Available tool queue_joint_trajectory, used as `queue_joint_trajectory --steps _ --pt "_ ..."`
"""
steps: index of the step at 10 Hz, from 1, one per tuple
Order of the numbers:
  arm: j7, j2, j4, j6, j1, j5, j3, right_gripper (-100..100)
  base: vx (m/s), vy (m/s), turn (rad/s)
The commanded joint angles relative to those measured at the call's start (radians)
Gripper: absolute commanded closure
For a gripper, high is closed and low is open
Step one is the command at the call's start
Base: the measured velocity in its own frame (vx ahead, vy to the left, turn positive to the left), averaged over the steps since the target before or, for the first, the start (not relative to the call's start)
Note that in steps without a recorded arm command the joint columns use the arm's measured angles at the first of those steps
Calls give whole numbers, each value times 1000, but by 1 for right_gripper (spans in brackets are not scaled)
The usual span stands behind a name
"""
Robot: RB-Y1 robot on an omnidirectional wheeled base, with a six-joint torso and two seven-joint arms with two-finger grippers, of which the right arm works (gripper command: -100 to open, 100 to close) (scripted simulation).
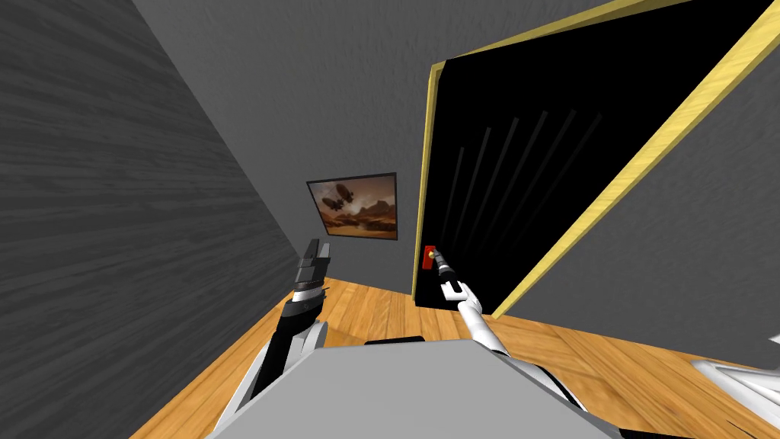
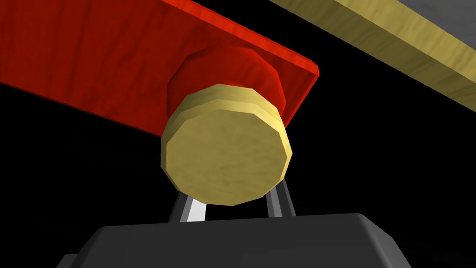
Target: Pull the door open
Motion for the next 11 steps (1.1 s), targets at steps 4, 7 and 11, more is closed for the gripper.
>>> queue_joint_trajectory --steps 4,7,11 --pt "-108 13 21 -9 -9 -50 35 100 -38 -20 29" --pt "-153 9 32 -12 -15 -71 41 100 -39 -22 55" --pt "-236 0 54 -17 -28 -115 52 100 -42 -16 37"
